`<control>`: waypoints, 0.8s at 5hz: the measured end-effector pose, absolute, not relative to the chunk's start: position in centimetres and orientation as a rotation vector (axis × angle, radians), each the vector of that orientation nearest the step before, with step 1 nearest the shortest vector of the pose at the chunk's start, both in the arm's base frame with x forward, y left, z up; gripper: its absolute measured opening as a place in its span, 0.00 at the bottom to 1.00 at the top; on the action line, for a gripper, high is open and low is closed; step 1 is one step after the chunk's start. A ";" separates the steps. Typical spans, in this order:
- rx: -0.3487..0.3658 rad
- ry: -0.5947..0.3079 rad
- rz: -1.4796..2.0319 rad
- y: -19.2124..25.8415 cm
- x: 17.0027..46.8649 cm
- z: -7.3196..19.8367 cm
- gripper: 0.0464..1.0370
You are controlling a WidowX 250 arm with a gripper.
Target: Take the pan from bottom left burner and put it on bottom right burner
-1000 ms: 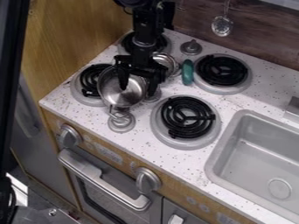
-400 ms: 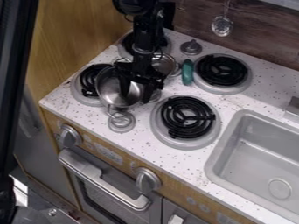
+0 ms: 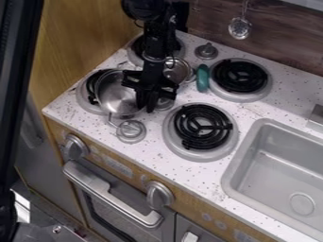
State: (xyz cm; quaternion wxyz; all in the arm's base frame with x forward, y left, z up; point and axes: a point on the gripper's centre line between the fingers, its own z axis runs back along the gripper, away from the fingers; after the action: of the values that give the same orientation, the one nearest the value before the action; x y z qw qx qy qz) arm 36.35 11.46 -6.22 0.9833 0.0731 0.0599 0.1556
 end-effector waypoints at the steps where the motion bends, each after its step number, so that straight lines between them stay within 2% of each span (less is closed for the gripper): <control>1: 0.147 0.069 0.299 10.9 37.0 -4.7 0.04; 2: 0.127 0.011 0.291 10.0 37.1 -3.0 0.02; 4: 0.130 -0.005 0.172 4.5 35.4 -2.0 0.02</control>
State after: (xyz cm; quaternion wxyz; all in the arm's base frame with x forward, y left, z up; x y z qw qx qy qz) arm 35.37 4.51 -2.02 0.9942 0.0651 -0.0026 0.0859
